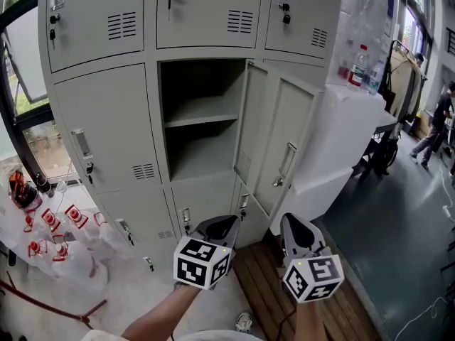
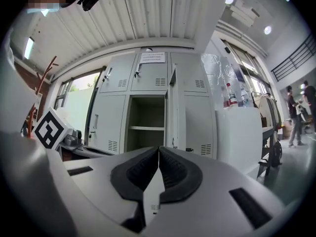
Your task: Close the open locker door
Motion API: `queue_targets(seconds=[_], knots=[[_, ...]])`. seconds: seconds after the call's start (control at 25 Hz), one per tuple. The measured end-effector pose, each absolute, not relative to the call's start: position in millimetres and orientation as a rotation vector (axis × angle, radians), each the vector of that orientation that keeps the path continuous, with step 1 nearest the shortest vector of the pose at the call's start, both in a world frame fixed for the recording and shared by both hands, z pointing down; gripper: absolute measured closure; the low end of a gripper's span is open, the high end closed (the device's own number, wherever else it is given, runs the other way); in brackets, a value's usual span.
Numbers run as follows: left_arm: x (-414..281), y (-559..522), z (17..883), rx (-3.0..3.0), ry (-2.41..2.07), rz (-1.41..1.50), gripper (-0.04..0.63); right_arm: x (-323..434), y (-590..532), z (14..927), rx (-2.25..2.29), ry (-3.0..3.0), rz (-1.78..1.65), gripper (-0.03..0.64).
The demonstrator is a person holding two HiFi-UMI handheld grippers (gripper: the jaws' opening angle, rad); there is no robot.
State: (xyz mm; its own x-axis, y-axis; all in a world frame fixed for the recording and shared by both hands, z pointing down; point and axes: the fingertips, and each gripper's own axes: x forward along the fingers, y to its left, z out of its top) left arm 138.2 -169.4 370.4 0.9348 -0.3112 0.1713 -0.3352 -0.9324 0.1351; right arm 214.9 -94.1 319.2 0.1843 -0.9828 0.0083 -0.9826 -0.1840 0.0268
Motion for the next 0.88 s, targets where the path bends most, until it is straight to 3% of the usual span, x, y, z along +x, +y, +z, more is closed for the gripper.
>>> queue_targets(seconds=[0.52,0.68,0.88], knots=[[194.0,-193.1,361.6,2.92,-0.626,0.204,0.589,268.4,-124.1,296.4,2.277,-2.191,-0.089,0.607],[205.0,-197.2,357.9,2.925,-0.673,0.196,0.589,275.8,-130.5,291.2,2.218,-2.262,-0.101,0.547],[214.5,-201.4,356.2,2.92,-0.733,0.195,0.589,284.0,-138.5,284.7,2.146,-2.348,-0.125,0.537]])
